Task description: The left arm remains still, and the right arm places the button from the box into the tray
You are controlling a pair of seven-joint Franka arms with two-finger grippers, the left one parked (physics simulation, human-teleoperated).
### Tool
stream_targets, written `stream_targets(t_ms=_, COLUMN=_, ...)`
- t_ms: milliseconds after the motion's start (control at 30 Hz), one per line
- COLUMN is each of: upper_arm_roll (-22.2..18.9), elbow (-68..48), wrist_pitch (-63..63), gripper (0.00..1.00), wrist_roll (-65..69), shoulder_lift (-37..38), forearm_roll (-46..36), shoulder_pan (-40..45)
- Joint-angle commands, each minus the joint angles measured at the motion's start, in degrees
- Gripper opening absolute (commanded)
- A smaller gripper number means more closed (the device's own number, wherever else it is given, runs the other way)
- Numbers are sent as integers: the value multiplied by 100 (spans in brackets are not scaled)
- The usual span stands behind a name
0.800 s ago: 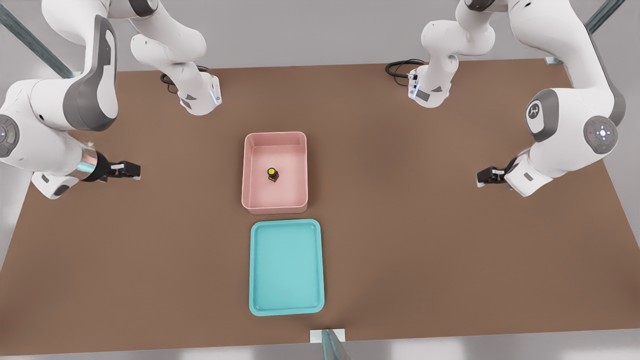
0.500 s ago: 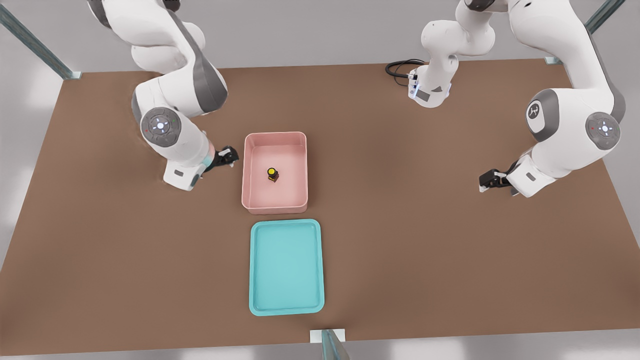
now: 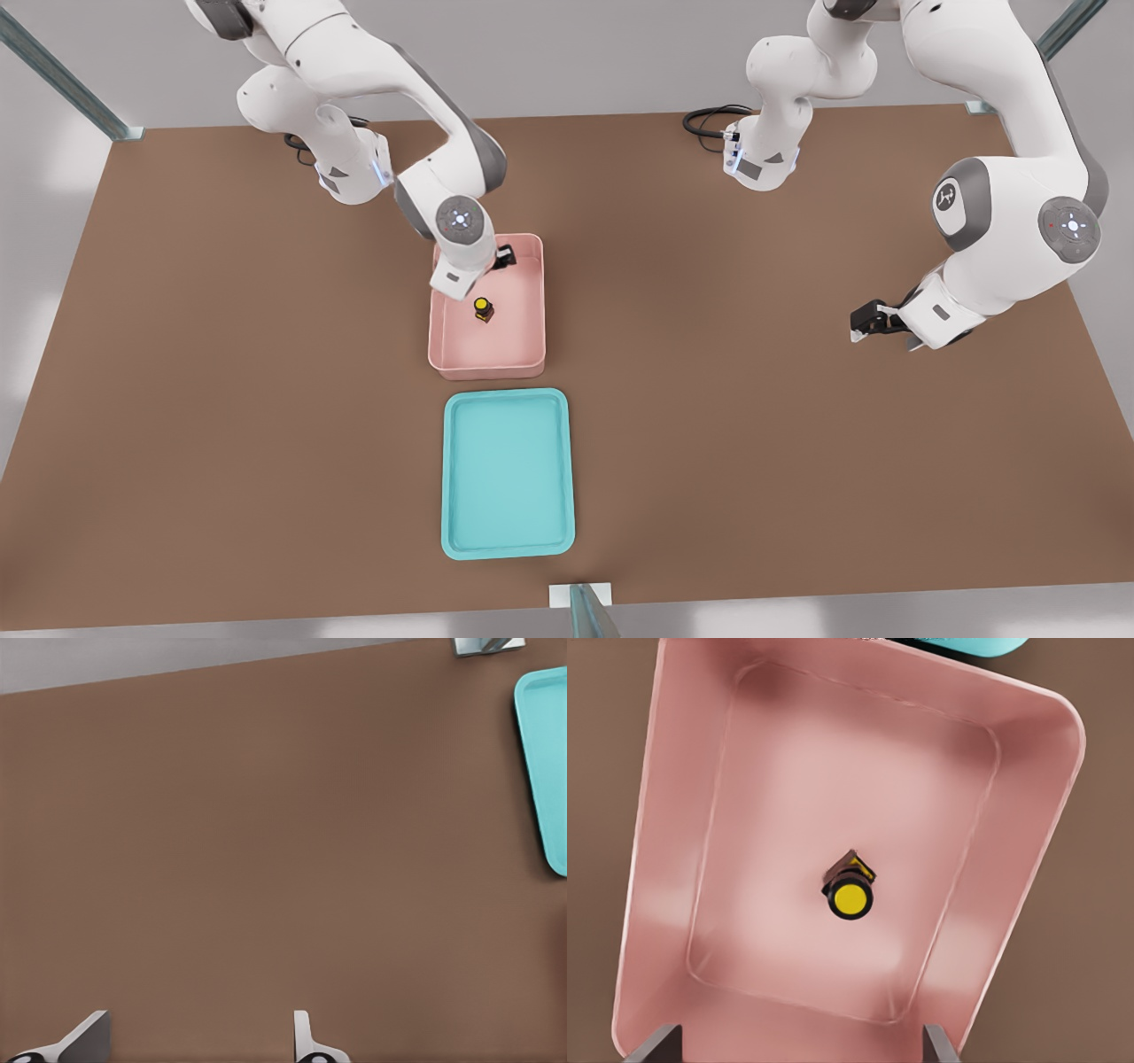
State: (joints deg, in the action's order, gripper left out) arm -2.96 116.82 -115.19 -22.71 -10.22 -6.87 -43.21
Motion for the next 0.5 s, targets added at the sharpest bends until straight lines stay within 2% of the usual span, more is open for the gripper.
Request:
stream_targets(t_ms=0, upper_arm_roll=-2, elbow=51, wrist_pitch=-1331, gripper=100, wrist_roll=-1983, shoulder_lift=-155, forearm_roll=-7, shoulder_pan=23)
stream_targets(t_ms=167, upper_arm_roll=-11, elbow=42, wrist_pitch=-1691, gripper=100, wrist_roll=-1895, shoulder_lift=-612, forearm_roll=-7, shoulder_pan=41)
stream_targets(t_ms=300, upper_arm_roll=-29, elbow=-186, wrist_pitch=-1480, gripper=100, wrist_roll=-2106, shoulder_lift=-656, forearm_roll=-270, shoulder_pan=14)
stream_targets(t_ms=467, upper_arm_roll=-20, elbow=367, wrist_pitch=-2052, gripper=100, wrist_roll=-1430, shoulder_lift=-639, forearm_roll=-297, shoulder_pan=49)
